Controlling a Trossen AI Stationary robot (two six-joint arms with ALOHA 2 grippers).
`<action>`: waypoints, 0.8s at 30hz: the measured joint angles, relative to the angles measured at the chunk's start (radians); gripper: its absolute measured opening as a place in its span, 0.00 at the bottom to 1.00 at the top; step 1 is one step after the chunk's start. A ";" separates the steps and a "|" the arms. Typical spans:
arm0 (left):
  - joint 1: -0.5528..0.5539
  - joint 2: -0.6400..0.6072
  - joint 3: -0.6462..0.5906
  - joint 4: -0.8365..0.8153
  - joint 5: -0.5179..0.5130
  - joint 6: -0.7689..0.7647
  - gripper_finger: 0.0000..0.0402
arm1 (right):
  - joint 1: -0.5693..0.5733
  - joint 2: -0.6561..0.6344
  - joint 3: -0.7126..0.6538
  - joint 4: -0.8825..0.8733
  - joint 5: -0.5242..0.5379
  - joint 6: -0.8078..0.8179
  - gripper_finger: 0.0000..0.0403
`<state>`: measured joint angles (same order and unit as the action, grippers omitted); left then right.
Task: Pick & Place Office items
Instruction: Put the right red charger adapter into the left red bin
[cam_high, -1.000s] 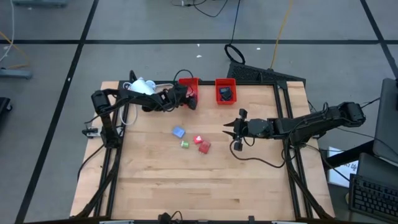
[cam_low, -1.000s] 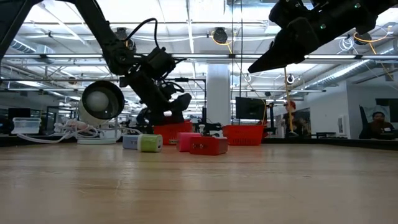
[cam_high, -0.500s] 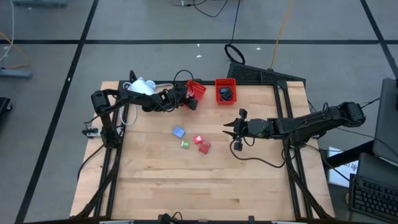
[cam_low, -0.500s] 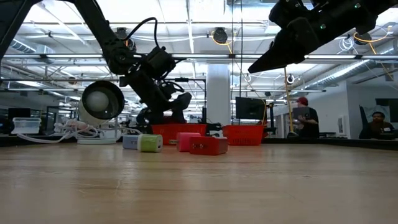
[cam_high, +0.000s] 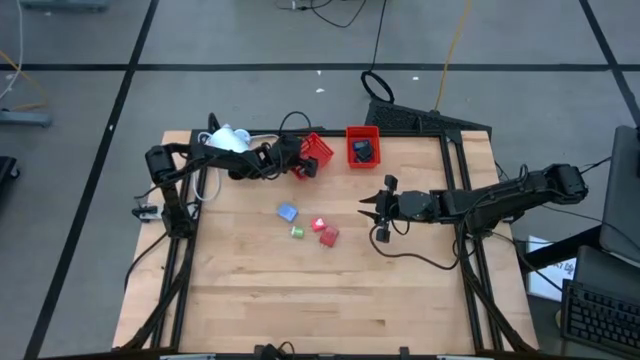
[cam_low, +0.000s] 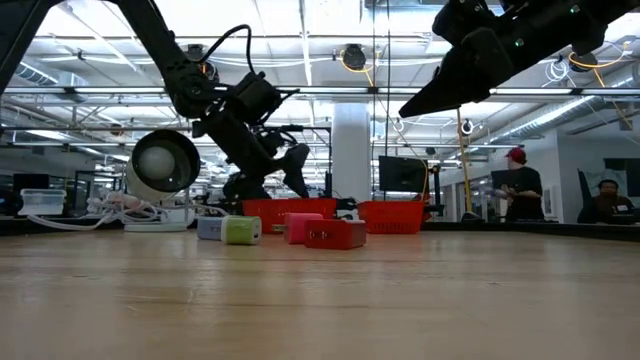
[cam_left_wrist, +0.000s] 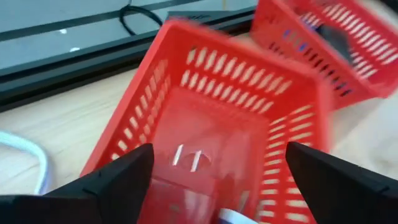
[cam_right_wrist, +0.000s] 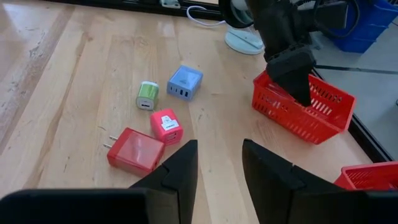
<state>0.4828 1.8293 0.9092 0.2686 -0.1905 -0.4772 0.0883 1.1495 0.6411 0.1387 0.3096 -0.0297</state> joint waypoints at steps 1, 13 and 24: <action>0.000 -0.007 0.000 0.003 0.017 0.000 0.90 | 0.000 0.000 0.000 0.000 0.000 0.000 0.29; -0.030 -0.239 0.002 -0.166 0.055 0.117 0.87 | 0.000 0.000 0.000 -0.002 0.000 0.000 0.29; -0.216 -0.279 0.001 -0.576 -0.154 0.071 0.87 | 0.000 0.000 0.000 -0.014 -0.001 0.003 0.29</action>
<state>0.2669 1.5504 0.9104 -0.3075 -0.3447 -0.4061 0.0887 1.1496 0.6407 0.1249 0.3088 -0.0265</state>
